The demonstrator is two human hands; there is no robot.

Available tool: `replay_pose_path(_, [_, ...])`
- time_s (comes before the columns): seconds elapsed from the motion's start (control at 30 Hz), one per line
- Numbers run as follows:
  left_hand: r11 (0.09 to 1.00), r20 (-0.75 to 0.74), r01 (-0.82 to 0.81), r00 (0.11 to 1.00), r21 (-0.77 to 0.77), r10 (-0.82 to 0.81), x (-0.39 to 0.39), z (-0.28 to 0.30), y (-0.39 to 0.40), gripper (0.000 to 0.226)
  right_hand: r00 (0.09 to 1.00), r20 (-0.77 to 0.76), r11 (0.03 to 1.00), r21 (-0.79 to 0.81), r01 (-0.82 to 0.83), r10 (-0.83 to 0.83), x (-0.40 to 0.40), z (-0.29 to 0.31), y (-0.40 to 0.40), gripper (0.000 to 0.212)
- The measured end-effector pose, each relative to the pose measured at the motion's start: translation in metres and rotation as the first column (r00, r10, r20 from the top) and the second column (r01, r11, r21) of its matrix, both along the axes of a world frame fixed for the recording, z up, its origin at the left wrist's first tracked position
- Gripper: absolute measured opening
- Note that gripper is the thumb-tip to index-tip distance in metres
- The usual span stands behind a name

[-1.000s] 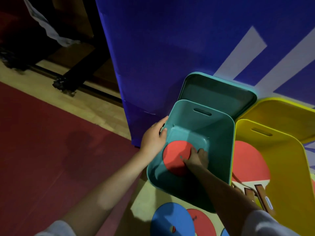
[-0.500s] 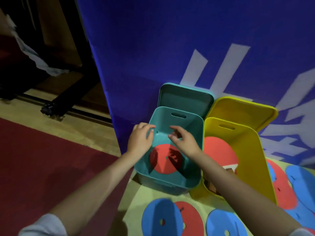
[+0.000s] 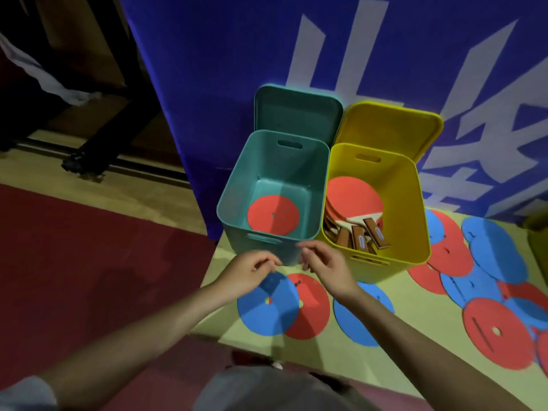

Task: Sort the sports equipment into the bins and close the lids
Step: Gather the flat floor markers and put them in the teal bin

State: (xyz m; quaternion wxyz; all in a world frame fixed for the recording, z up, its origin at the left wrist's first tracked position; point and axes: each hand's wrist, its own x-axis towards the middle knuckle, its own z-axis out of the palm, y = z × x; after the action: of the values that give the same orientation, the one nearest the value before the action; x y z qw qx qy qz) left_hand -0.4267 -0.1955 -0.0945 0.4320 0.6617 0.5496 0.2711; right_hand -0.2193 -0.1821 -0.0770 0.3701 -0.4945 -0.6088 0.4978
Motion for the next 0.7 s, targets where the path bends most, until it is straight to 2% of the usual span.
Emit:
replay_pose_path(0.1, [0.996, -0.161, -0.001, 0.987, -0.092, -0.014, -0.003, -0.041, -0.009, 0.019, 0.989, 0.143, 0.993, -0.119, -0.025, 0.042, 0.014, -0.033, -0.014, 0.012])
replay_pose_path(0.17, [0.993, -0.271, -0.037, 0.962, -0.109, 0.006, -0.002, -0.062, -0.011, 0.019, 0.948, 0.316, 0.982, -0.19, 0.015, 0.047, 0.024, -0.059, -0.016, 0.012])
replay_pose_path(0.23, [0.988, -0.407, -0.083, 0.913, -0.128, 0.024, -0.001, -0.079, -0.01, 0.028, 0.828, 0.558, 0.973, -0.217, 0.077, 0.059, 0.033, -0.083, -0.012, 0.022])
replay_pose_path(0.33, [0.971, -0.565, -0.17, 0.824, -0.171, 0.045, 0.004, -0.099, -0.012, 0.062, 0.671, 0.736, 0.945, -0.276, 0.177, 0.09, 0.035, -0.104, -0.01, 0.052])
replay_pose_path(0.4, [0.969, -0.663, -0.189, 0.748, -0.159, 0.037, 0.01, -0.108, -0.019, 0.077, 0.587, 0.799, 0.933, -0.301, 0.199, 0.133, 0.029, -0.111, -0.012, 0.067])
replay_pose_path(0.47, [0.978, -0.721, -0.179, 0.691, -0.109, 0.046, 0.017, -0.114, -0.025, 0.078, 0.517, 0.843, 0.932, -0.296, 0.211, 0.15, 0.019, -0.114, -0.015, 0.078])
replay_pose_path(0.57, [0.966, -0.687, -0.223, 0.723, -0.128, 0.076, 0.021, -0.115, -0.025, 0.082, 0.458, 0.874, 0.916, -0.307, 0.257, 0.165, 0.013, -0.116, -0.014, 0.076])
replay_pose_path(0.63, [0.947, -0.704, -0.271, 0.707, -0.175, 0.072, 0.017, -0.111, -0.018, 0.089, 0.482, 0.862, 0.891, -0.336, 0.306, 0.159, 0.02, -0.121, -0.008, 0.063])
replay_pose_path(0.7, [0.947, -0.715, -0.276, 0.695, -0.166, 0.077, 0.013, -0.106, -0.012, 0.079, 0.56, 0.82, 0.889, -0.338, 0.307, 0.119, 0.028, -0.124, -0.004, 0.042])
